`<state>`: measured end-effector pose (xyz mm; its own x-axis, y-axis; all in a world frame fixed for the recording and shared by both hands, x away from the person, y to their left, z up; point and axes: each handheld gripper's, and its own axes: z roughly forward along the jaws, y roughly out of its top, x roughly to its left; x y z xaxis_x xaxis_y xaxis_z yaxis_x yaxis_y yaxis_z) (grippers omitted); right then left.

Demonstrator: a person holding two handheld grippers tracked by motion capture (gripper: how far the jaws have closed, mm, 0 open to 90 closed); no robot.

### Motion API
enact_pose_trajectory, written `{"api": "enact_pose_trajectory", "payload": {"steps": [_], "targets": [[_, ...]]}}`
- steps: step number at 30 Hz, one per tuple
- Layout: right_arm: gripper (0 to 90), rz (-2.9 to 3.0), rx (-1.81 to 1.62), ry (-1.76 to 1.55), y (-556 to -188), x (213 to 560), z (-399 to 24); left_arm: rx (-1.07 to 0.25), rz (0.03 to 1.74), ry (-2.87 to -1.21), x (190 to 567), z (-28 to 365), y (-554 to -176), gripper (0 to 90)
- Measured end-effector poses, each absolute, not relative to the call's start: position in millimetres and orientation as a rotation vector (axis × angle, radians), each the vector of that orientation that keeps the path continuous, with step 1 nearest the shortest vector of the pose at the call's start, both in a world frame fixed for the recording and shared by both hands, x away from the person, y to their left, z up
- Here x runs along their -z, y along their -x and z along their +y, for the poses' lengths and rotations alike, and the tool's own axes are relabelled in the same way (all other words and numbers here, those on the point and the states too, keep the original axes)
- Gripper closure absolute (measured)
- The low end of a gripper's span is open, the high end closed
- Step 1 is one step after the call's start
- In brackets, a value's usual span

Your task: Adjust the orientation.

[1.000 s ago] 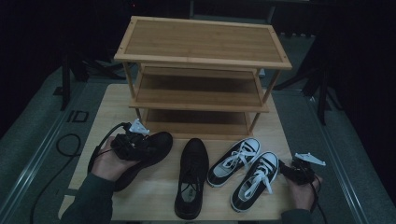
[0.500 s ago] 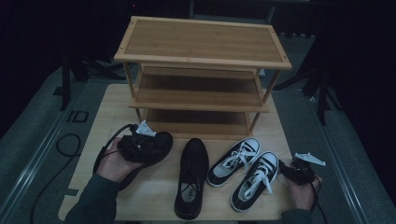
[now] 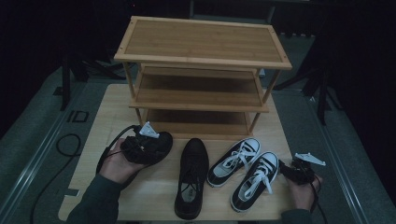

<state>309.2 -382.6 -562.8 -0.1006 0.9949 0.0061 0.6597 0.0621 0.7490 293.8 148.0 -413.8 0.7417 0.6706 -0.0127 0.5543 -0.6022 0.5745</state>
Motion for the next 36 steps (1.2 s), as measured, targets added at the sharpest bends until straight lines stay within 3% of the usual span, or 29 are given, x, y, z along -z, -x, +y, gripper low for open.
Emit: {"api": "enact_pose_trajectory", "payload": {"steps": [36], "targets": [[38.4, 1.817, -0.825, -1.647, -309.2, 562.8, -382.6, -0.197, 0.847, -2.395, 412.8, 129.2, -289.4, 59.2]]}}
